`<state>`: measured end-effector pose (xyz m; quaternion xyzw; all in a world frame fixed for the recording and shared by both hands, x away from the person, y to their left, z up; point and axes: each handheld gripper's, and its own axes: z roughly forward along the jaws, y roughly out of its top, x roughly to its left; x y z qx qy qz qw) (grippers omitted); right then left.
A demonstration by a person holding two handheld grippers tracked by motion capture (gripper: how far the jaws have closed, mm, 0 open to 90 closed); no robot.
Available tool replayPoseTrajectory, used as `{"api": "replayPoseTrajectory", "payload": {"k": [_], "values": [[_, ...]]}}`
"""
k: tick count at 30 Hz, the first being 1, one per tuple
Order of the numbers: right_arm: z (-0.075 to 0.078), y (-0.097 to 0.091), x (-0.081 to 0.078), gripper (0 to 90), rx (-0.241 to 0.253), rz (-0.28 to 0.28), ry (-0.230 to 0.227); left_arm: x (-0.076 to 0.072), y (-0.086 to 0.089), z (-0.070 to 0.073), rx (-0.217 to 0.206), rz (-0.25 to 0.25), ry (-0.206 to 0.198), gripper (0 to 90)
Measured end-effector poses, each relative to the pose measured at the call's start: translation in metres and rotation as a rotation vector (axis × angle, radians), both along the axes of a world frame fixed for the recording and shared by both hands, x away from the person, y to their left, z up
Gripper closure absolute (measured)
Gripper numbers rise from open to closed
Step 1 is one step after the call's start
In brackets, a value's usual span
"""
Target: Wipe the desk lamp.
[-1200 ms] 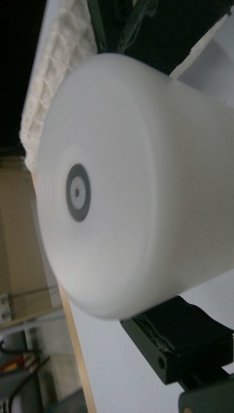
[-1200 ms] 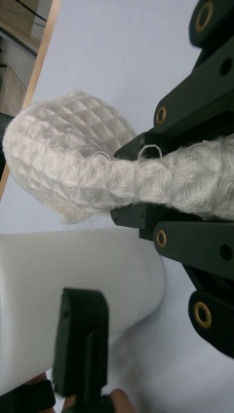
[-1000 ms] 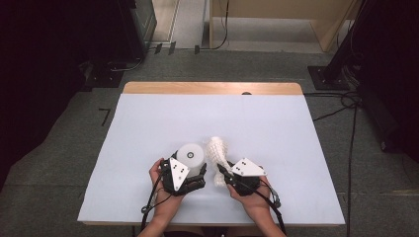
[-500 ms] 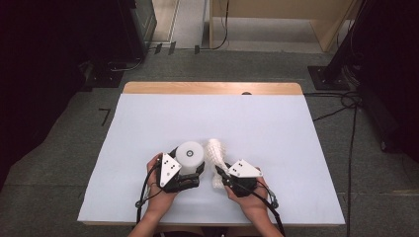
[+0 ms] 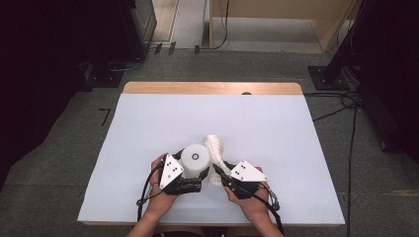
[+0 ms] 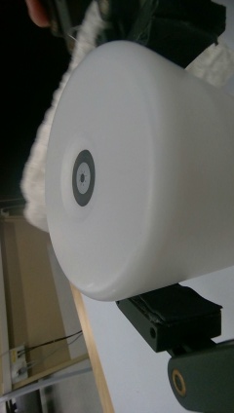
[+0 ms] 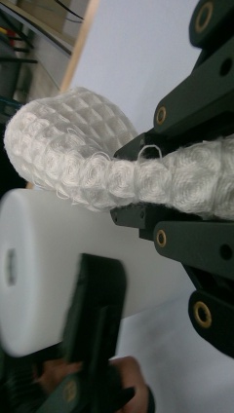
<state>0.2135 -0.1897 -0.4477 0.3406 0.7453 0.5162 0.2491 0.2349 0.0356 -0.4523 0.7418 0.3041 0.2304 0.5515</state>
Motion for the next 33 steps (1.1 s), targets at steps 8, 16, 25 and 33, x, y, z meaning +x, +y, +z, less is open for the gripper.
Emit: {"api": "replayPoseTrajectory", "payload": {"k": [8,16,25,33], "values": [[-0.003,0.002,0.0,75.4,-0.014,0.012,0.01,0.001,0.004,0.004,-0.02,0.0,-0.002,8.8],[-0.025,0.013,0.006,75.4,-0.081,0.025,0.096,0.003,0.01,0.007,-0.027,0.007,-0.018,8.9],[-0.023,0.003,0.01,75.3,-0.068,-0.029,0.104,0.009,0.006,-0.014,0.018,-0.013,-0.038,8.7],[-0.021,-0.002,0.012,75.3,-0.059,-0.05,0.1,0.011,0.009,-0.02,0.016,0.003,-0.013,8.6]]}}
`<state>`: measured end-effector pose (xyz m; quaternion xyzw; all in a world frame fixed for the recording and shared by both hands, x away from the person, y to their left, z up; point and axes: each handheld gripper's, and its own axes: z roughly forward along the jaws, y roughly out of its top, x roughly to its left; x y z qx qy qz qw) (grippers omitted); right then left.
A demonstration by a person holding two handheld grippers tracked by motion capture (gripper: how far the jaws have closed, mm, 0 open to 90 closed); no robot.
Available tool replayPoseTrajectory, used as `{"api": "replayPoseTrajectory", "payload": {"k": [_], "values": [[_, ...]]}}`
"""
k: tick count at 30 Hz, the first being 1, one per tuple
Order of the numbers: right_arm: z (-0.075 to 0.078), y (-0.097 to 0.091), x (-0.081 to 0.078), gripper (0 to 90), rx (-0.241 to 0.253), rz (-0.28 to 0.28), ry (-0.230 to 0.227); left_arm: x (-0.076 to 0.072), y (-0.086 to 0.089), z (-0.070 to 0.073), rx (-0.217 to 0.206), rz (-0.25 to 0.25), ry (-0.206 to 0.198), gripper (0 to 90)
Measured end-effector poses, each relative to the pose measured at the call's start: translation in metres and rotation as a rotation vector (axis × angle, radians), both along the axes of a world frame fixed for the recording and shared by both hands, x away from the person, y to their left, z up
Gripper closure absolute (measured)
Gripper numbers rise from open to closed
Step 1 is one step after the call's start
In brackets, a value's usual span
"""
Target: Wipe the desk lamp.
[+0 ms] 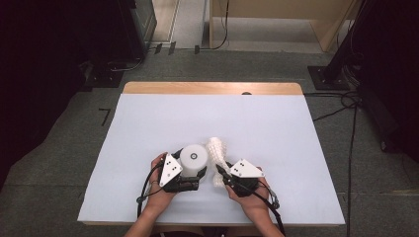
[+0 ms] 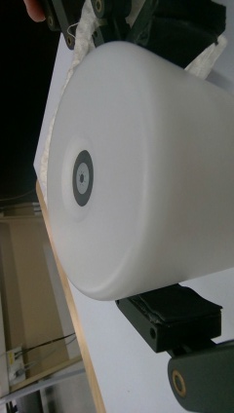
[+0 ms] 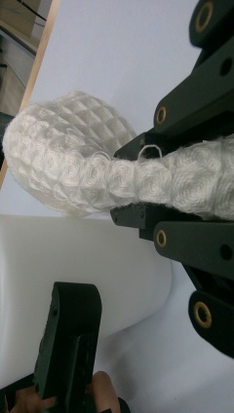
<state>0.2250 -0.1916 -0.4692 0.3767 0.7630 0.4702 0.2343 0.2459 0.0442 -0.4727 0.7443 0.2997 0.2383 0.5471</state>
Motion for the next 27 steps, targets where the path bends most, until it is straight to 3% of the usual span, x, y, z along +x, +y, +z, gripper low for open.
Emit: {"api": "replayPoseTrajectory", "payload": {"k": [2,5,6,10,13,20,24,27], "values": [[0.0,-0.001,0.001,75.2,-0.002,0.001,-0.006,-0.003,0.0,-0.001,-0.02,0.025,-0.009,7.0],[0.001,-0.002,0.0,75.2,-0.001,-0.004,-0.005,-0.006,-0.003,0.002,-0.039,0.066,0.019,0.0],[0.001,-0.003,0.001,75.3,-0.001,-0.007,-0.007,-0.007,-0.005,0.002,-0.034,0.079,0.022,0.0],[0.002,-0.004,0.001,75.2,0.002,-0.012,-0.01,-0.012,-0.02,-0.001,0.049,0.178,0.025,0.1],[0.002,-0.004,0.0,75.2,0.002,-0.01,-0.011,-0.014,-0.024,-0.002,0.06,0.229,0.015,6.3],[0.003,-0.002,-0.001,75.2,0.006,-0.005,-0.012,-0.012,-0.02,0.002,0.065,0.178,0.026,8.4],[0.003,0.002,-0.003,75.2,0.002,0.008,-0.009,-0.01,-0.015,0.007,0.034,0.131,0.03,8.5],[0.0,0.006,-0.002,75.2,-0.013,0.015,0.004,-0.013,-0.011,0.017,0.003,0.098,-0.011,8.6]]}}
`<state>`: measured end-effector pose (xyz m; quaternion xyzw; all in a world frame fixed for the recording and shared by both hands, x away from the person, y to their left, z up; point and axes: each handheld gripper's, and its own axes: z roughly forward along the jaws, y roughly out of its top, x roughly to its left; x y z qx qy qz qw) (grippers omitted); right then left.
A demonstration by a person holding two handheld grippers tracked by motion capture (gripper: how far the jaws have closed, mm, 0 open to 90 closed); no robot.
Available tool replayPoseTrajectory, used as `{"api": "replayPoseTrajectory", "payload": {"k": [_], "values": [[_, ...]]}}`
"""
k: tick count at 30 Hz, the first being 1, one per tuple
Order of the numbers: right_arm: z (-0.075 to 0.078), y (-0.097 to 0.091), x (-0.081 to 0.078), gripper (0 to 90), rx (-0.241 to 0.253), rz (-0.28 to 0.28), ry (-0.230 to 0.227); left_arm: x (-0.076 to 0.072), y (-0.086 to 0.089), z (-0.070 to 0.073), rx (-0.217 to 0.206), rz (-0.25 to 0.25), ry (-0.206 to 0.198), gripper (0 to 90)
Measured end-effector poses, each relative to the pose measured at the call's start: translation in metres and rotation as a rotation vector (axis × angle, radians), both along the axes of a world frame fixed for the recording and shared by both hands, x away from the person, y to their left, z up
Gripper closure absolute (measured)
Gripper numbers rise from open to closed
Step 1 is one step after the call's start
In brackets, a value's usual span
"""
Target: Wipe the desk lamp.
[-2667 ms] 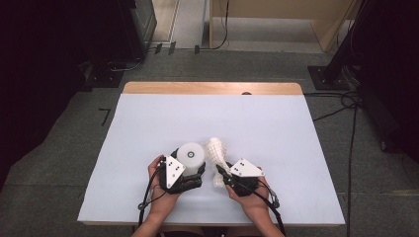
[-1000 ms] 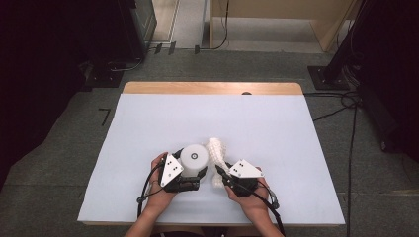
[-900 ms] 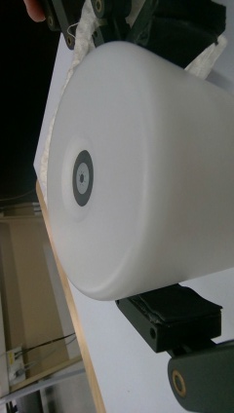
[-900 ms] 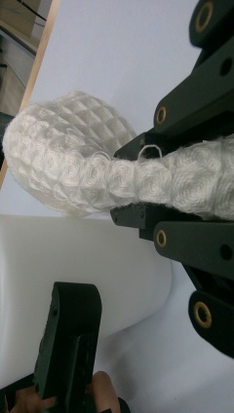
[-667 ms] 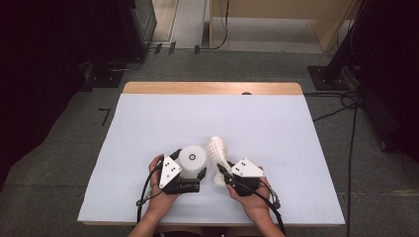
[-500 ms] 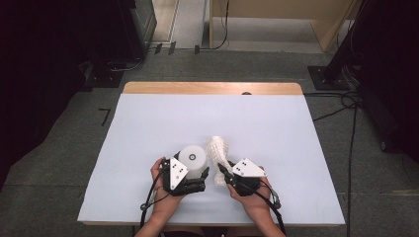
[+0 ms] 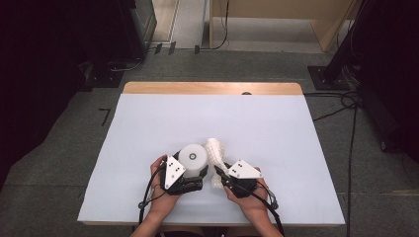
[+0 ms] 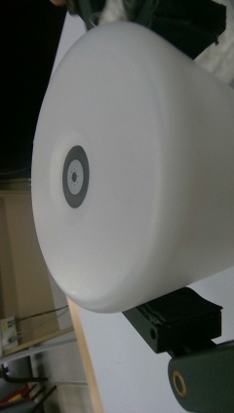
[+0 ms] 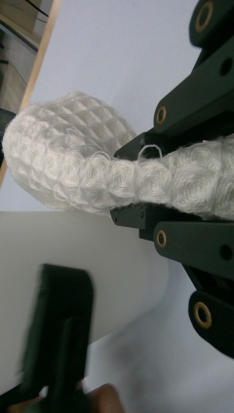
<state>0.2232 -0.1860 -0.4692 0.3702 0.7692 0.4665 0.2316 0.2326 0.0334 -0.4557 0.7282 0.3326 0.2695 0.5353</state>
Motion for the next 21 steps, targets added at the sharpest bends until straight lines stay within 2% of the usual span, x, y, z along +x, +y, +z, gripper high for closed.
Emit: {"api": "replayPoseTrajectory", "payload": {"k": [3,5,9,17,20,21], "values": [[-0.004,0.002,0.001,75.2,-0.007,0.0,0.02,-0.004,0.002,0.006,-0.028,-0.046,-0.049,8.6],[-0.003,0.004,0.0,75.2,-0.006,0.004,0.014,-0.005,0.001,0.007,-0.019,-0.063,-0.052,8.6],[0.004,0.003,-0.004,75.2,0.017,0.015,-0.013,-0.003,0.0,0.003,0.003,-0.072,-0.031,8.6],[0.027,-0.004,-0.013,75.3,0.08,0.033,-0.116,0.0,-0.003,-0.002,0.021,-0.083,0.003,8.6],[0.03,-0.004,-0.014,75.3,0.084,0.03,-0.126,0.001,-0.002,-0.001,0.012,-0.084,0.007,8.6],[0.03,-0.003,-0.015,75.3,0.084,0.029,-0.116,0.0,-0.002,0.0,0.01,-0.084,0.007,8.7]]}}
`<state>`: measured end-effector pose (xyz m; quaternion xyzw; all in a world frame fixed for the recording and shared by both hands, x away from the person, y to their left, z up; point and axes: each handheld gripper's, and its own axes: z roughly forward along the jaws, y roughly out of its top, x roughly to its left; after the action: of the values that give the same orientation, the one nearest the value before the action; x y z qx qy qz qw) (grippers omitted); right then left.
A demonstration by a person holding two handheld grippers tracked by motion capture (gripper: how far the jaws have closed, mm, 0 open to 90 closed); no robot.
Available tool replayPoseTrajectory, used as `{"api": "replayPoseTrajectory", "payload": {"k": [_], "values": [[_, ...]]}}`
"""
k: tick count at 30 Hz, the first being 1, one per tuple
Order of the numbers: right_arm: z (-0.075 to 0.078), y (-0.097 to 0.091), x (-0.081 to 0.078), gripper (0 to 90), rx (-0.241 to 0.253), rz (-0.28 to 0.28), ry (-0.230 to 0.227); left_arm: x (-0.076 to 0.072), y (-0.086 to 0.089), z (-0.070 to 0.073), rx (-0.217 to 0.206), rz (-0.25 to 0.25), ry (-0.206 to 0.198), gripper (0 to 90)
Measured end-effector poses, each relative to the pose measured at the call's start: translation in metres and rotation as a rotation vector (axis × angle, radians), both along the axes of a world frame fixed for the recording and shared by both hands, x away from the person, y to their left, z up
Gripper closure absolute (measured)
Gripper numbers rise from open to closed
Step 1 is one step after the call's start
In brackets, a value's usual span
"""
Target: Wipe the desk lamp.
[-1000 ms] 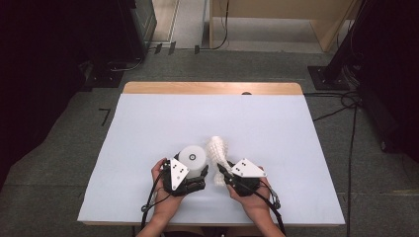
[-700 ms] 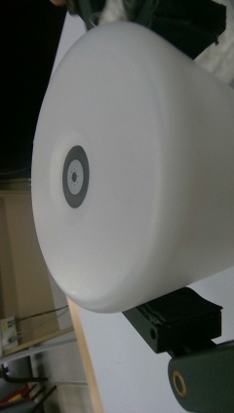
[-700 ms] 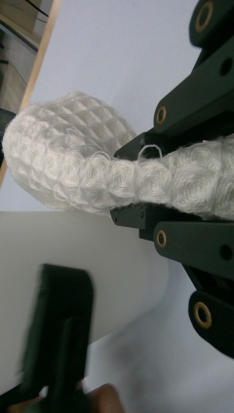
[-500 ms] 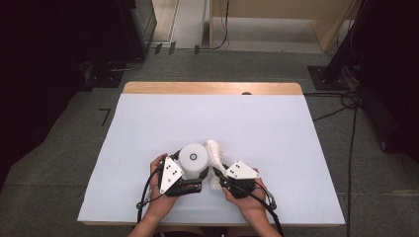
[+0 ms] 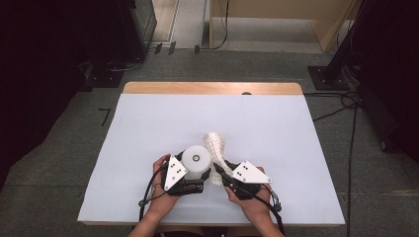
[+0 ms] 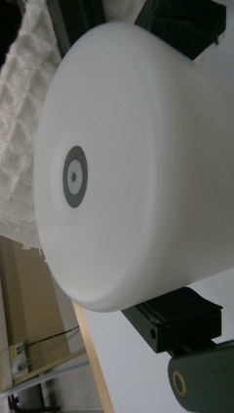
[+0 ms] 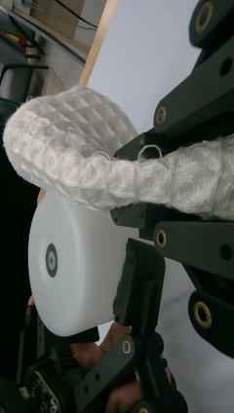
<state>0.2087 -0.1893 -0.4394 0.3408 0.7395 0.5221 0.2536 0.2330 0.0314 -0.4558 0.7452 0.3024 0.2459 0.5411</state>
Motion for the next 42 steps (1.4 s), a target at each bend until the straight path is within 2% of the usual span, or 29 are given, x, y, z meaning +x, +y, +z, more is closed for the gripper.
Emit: {"api": "replayPoseTrajectory", "payload": {"k": [2,7,9,11,13,15,18,22,27,30,33,34,35,38,39,41,42], "values": [[-0.003,0.002,0.002,75.3,-0.012,-0.001,0.02,0.0,0.002,0.002,-0.011,0.002,-0.002,8.7],[-0.02,0.009,0.008,75.3,-0.051,0.009,0.111,0.001,0.008,0.008,-0.044,-0.002,-0.011,8.7],[-0.022,0.01,0.008,75.3,-0.056,0.012,0.12,0.001,0.008,0.008,-0.046,-0.004,-0.011,8.7],[-0.02,0.01,0.007,75.3,-0.056,0.01,0.109,0.002,0.008,0.006,-0.05,-0.002,-0.006,8.7],[-0.013,0.008,0.005,75.3,-0.027,0.009,0.095,0.004,0.008,0.004,-0.039,0.004,-0.001,8.7],[-0.005,0.006,0.003,75.3,-0.013,0.012,0.062,0.005,0.007,0.002,-0.041,0.003,0.002,8.7],[0.003,0.001,0.002,75.3,-0.012,0.0,0.025,0.006,0.005,-0.003,-0.016,0.003,-0.022,8.7],[-0.001,-0.005,0.006,75.3,-0.017,-0.036,0.049,0.01,0.006,-0.011,-0.008,-0.003,-0.02,8.6],[-0.007,-0.007,0.01,75.3,-0.023,-0.047,0.066,0.013,0.007,-0.019,0.014,-0.003,0.005,8.6],[-0.007,-0.01,0.012,75.3,-0.025,-0.058,0.068,0.014,0.01,-0.019,-0.01,0.006,0.034,8.5],[-0.008,-0.016,0.014,75.3,-0.025,-0.085,0.077,0.012,0.01,-0.014,-0.039,0.039,0.071,3.2],[-0.009,-0.018,0.016,75.3,-0.026,-0.095,0.081,0.011,0.009,-0.013,-0.041,0.048,0.073,0.8],[-0.01,-0.019,0.016,75.3,-0.025,-0.101,0.084,0.008,0.005,-0.013,-0.041,0.078,0.071,0.0],[-0.013,-0.021,0.018,75.3,-0.03,-0.107,0.094,0.001,-0.005,-0.015,-0.015,0.176,0.078,0.0],[-0.013,-0.02,0.018,75.3,-0.031,-0.104,0.096,-0.001,-0.011,-0.018,-0.004,0.229,0.08,0.0],[-0.014,-0.019,0.018,75.3,-0.035,-0.1,0.097,-0.002,-0.016,-0.021,0.021,0.272,0.095,0.0],[-0.014,-0.018,0.017,75.3,-0.037,-0.099,0.094,-0.002,-0.017,-0.023,0.025,0.274,0.098,0.2]]}}
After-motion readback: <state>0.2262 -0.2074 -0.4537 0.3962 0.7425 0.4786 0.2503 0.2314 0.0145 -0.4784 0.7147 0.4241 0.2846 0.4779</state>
